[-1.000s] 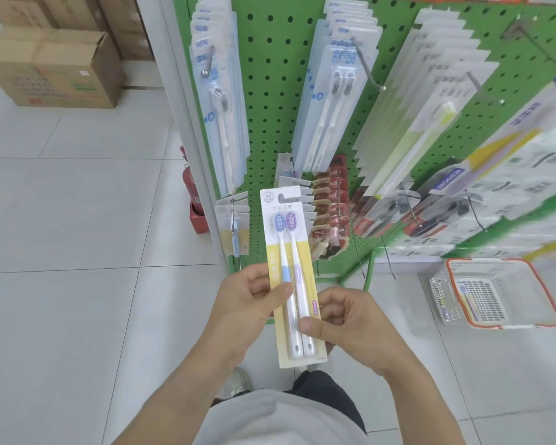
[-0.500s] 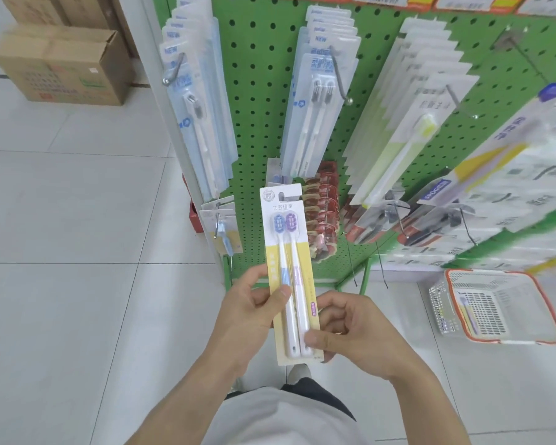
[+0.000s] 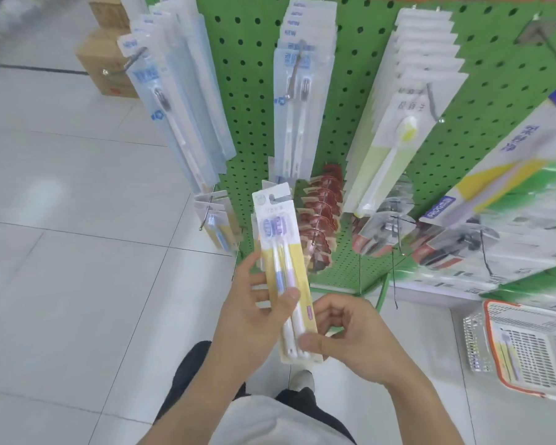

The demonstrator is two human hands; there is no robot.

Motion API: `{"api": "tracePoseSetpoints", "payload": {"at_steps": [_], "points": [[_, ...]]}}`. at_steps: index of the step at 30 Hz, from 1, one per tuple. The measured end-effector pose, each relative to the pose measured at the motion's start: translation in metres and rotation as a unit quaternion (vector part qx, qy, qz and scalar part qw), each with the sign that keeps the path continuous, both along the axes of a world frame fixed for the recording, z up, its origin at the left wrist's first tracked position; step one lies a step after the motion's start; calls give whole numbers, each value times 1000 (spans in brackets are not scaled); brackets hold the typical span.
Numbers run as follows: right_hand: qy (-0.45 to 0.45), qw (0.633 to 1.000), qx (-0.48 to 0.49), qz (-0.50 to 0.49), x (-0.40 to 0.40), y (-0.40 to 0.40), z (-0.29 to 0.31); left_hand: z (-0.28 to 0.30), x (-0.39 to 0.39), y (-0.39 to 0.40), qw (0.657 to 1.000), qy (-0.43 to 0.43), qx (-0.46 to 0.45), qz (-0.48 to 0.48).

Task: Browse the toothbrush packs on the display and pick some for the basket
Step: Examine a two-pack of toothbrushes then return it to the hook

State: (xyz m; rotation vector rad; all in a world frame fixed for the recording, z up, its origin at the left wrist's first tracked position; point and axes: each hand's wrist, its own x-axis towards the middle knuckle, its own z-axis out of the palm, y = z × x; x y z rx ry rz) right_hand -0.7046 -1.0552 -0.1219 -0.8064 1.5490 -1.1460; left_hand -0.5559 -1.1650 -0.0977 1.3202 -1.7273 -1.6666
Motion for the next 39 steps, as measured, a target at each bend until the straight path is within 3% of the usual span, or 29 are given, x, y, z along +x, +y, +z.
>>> {"api": "tracePoseSetpoints", "payload": {"at_steps": [4, 8, 14, 24, 33, 39], "points": [[42, 998, 9, 39, -4, 5, 1, -3, -11, 16, 999, -19, -40, 12], [86, 996, 20, 15, -7, 5, -2, -8, -25, 15, 995, -52, -82, 13], [115, 991, -43, -45, 0, -9, -5, -2, -22, -4, 997, 11, -48, 51], [32, 982, -116, -146, -5, -56, 5, 2, 0, -20, 997, 28, 60, -31], [-1, 969, -121, -213, 7, -77, 0, 11, 4, -36, 997, 16, -5, -72], [55, 962, -103, -246, 8, -75, -1, 7, 4, -29, 996, 9, -14, -92]]}}
